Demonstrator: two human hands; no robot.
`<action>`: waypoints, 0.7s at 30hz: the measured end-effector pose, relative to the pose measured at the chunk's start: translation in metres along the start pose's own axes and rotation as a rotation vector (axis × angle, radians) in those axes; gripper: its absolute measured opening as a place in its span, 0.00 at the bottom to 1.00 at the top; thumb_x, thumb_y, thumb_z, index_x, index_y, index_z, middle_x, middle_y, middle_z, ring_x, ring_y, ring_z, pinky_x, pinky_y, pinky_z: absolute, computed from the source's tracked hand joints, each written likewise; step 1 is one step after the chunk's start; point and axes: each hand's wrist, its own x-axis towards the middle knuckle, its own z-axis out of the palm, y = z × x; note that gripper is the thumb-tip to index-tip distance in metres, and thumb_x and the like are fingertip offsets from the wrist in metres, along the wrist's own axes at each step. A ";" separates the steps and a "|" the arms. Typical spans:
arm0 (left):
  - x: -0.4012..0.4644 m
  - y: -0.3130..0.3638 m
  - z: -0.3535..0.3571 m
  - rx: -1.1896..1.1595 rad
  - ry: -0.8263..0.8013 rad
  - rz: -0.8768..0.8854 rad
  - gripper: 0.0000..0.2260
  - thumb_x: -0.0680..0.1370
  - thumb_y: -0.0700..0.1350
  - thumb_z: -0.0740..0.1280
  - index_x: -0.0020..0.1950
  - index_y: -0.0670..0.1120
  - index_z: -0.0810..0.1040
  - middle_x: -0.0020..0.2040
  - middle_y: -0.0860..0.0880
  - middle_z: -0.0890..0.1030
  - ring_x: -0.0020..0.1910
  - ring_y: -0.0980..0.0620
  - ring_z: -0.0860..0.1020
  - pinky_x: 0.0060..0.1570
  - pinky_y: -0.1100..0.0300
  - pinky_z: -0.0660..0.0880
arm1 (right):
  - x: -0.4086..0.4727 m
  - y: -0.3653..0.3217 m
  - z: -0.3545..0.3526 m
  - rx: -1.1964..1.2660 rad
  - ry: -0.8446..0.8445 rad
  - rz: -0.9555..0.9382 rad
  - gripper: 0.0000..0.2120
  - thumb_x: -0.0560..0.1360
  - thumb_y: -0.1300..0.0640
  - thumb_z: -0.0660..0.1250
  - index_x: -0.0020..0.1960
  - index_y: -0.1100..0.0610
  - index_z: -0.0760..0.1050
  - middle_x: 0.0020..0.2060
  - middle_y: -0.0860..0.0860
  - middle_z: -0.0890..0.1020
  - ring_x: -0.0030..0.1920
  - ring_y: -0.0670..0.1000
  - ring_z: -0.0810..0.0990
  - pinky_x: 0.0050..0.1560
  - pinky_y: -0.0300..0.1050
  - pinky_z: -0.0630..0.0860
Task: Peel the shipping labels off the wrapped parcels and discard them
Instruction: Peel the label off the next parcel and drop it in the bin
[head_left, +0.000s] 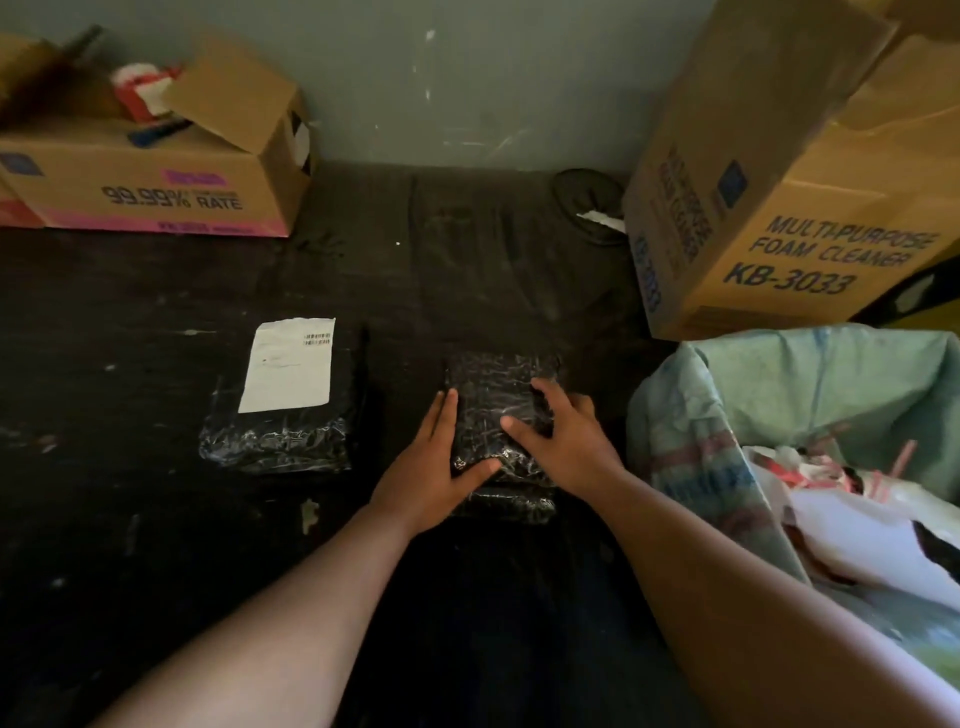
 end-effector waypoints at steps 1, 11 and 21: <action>0.000 -0.001 0.001 -0.011 0.010 0.006 0.48 0.74 0.72 0.62 0.81 0.57 0.36 0.82 0.58 0.39 0.80 0.52 0.55 0.73 0.51 0.65 | 0.002 -0.003 0.005 0.005 0.034 0.020 0.39 0.65 0.24 0.64 0.71 0.36 0.57 0.69 0.53 0.63 0.66 0.59 0.71 0.62 0.58 0.75; 0.000 -0.010 0.000 -0.041 -0.015 0.059 0.49 0.72 0.74 0.60 0.81 0.57 0.35 0.83 0.56 0.40 0.80 0.49 0.55 0.74 0.45 0.64 | 0.008 -0.003 0.011 0.092 0.198 0.040 0.17 0.82 0.46 0.57 0.71 0.41 0.65 0.67 0.54 0.68 0.51 0.49 0.75 0.51 0.43 0.72; -0.073 -0.101 0.039 0.438 -0.005 -0.087 0.44 0.74 0.76 0.36 0.82 0.50 0.38 0.83 0.48 0.38 0.80 0.50 0.35 0.78 0.47 0.39 | -0.010 0.012 0.025 0.288 0.065 -0.004 0.34 0.78 0.41 0.64 0.78 0.39 0.52 0.71 0.47 0.70 0.67 0.44 0.69 0.65 0.38 0.65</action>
